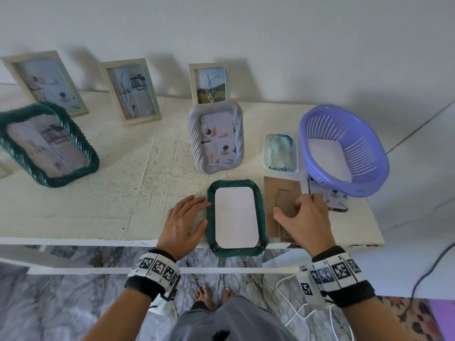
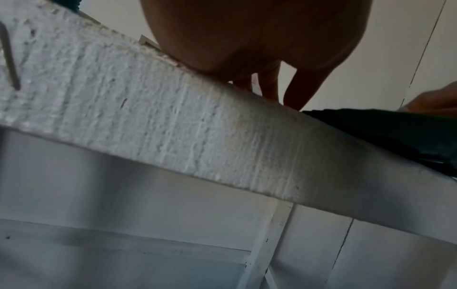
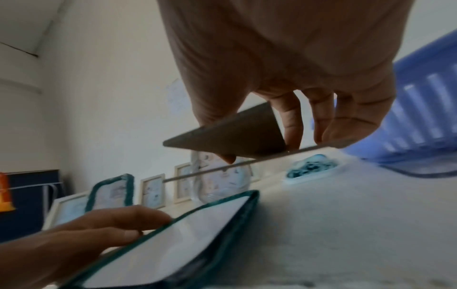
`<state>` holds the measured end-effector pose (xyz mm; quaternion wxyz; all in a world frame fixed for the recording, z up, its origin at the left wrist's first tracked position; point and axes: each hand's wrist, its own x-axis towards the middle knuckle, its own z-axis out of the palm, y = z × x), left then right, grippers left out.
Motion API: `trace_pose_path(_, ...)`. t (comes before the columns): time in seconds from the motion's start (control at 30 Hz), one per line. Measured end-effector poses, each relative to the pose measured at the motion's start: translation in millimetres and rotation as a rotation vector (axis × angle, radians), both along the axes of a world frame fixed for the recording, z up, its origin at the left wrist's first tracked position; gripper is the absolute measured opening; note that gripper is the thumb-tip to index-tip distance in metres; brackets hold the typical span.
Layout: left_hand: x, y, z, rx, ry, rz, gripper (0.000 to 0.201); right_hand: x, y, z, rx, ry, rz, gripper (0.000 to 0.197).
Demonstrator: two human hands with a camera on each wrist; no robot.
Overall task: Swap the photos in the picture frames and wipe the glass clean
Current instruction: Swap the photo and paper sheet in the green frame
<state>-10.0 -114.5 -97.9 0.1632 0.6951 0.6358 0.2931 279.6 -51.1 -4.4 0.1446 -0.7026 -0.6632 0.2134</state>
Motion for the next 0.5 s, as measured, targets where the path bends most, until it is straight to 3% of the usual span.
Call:
trace_pose_path(0.23, -1, 1, 0, -0.001, 0.018, -0.008, 0.046, -69, -18, -5, -0.005, -0.127, 0.23, 0.054)
trace_pose_path(0.5, -1, 0, 0, 0.005, 0.025, -0.01, 0.045, -96, -19, -16, 0.038, -0.177, 0.248, 0.062)
